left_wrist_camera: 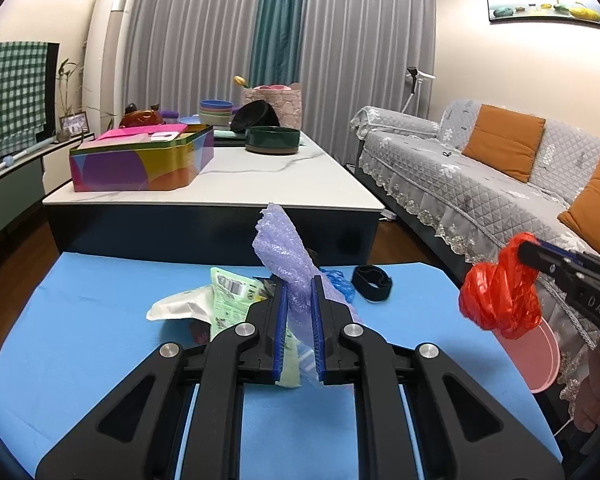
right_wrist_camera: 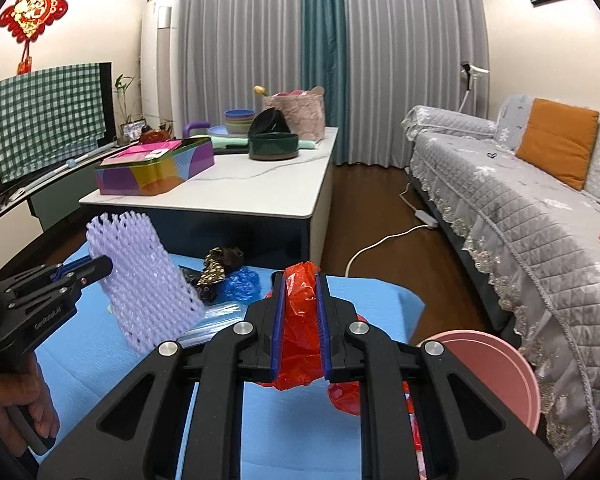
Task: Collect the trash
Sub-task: 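Grasp the red plastic bag with the right tool while the left tool grasps the purple foam net, then carry both items over the pink basin and open both tools to drop them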
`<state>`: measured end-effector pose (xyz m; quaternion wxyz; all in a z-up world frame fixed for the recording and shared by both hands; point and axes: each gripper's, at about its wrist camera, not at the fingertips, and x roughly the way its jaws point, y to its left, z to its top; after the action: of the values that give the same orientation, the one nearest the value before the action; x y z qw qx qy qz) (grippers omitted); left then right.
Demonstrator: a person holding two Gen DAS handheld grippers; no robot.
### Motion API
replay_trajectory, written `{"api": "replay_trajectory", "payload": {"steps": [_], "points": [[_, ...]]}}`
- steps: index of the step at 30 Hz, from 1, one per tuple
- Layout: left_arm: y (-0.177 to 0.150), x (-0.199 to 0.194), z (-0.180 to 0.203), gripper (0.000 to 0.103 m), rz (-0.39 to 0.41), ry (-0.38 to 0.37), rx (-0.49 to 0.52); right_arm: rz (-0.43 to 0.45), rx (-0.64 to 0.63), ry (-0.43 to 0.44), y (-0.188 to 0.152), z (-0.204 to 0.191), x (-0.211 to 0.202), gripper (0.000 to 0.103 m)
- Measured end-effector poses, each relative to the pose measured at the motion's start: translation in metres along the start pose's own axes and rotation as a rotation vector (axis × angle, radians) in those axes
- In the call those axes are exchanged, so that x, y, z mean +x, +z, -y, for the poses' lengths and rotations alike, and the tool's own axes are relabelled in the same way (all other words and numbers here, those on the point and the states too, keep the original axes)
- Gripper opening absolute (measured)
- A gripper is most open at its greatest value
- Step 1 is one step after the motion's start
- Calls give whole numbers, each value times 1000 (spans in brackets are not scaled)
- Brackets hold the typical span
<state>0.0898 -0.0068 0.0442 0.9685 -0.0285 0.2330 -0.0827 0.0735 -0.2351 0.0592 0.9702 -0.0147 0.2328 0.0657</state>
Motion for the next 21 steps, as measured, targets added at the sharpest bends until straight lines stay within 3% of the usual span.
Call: {"api": "replay_trajectory", "payload": {"steps": [21], "points": [[-6,-13,56,11,-2,-91,81,32,82,-123,-10,59,-50,15]]}}
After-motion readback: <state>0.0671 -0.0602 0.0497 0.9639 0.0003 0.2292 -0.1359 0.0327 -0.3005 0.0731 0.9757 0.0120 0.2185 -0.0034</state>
